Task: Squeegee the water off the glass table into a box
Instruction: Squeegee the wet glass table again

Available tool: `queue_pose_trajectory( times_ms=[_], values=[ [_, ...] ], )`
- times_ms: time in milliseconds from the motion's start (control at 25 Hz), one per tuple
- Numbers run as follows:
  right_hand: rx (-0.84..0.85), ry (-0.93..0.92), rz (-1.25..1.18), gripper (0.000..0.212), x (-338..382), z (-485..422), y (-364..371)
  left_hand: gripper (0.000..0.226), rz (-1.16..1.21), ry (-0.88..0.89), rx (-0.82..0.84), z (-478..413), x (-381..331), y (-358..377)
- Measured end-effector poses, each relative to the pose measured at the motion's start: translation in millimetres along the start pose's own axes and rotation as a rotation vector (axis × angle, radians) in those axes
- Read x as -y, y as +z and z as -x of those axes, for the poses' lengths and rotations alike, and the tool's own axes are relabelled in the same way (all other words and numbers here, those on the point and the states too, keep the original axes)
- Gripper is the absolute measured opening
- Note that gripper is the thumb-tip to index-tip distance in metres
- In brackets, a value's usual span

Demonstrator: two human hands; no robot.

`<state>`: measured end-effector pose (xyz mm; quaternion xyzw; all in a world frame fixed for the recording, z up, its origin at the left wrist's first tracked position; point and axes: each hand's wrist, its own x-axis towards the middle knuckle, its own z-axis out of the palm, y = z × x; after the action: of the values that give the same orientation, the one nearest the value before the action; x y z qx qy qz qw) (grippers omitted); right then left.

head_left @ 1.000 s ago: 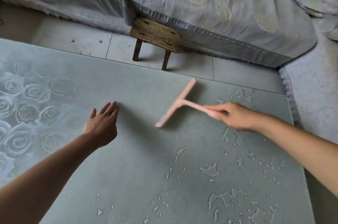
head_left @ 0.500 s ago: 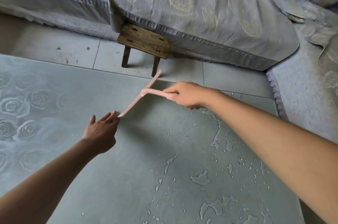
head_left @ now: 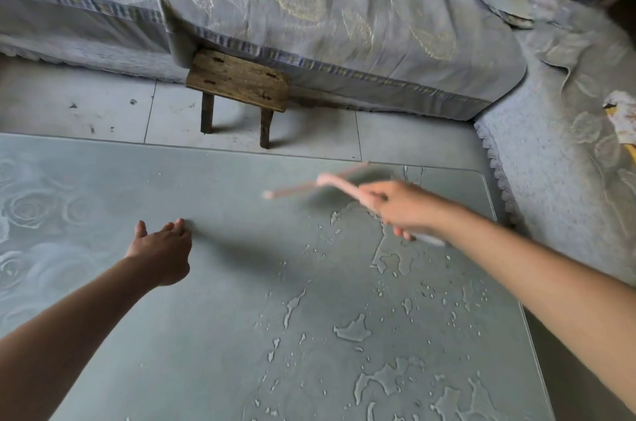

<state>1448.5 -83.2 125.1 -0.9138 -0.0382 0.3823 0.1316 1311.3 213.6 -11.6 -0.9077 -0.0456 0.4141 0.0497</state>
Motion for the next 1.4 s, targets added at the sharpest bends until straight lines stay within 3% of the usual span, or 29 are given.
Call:
queue_pose_trajectory(
  times_ms=[200, 320, 440, 640, 760, 880, 1040, 1240, 1400],
  values=[
    [-0.111, 0.101, -0.111, 0.028, -22.2, -4.5, 56.6, 0.059, -0.077, -0.064, 0.033, -2.4, -22.1, -0.6],
    [-0.010, 0.040, -0.059, 0.023, -39.7, 55.3, 101.7, 0.065, 0.028, -0.097, 0.005, 3.9, -19.3, 7.7],
    [0.044, 0.046, -0.129, 0.016, -50.9, 62.4, 70.6, 0.065, 0.049, -0.133, -0.045, 10.7, -23.9, 2.3],
    [-0.154, 0.095, -0.215, 0.022, -61.2, -14.4, -21.4, 0.071, 0.035, -0.103, -0.189, 0.8, -63.9, -11.5],
    [-0.129, 0.152, -0.248, 0.019, -79.9, -16.5, -4.8, 0.075, 0.043, -0.050, -0.217, -11.9, -101.6, -16.9],
    [-0.066, 0.045, -0.154, 0.011, -96.5, 31.8, 56.7, 0.078, 0.069, 0.005, -0.232, -20.3, -132.1, -22.2],
    [0.062, 0.038, -0.337, 0.012, -118.3, 56.5, 23.4, 0.077, 0.010, 0.040, -0.196, -30.2, -153.4, -37.5],
    [-0.157, 0.171, -0.459, 0.029, -131.4, -24.7, -66.7, 0.066, -0.118, 0.021, -0.048, -40.2, -158.4, -56.3],
    [-0.223, 0.171, -0.390, 0.030, -134.6, -41.8, -21.9, 0.066, -0.120, 0.023, -0.009, -48.1, -159.3, -57.3]
  ],
)
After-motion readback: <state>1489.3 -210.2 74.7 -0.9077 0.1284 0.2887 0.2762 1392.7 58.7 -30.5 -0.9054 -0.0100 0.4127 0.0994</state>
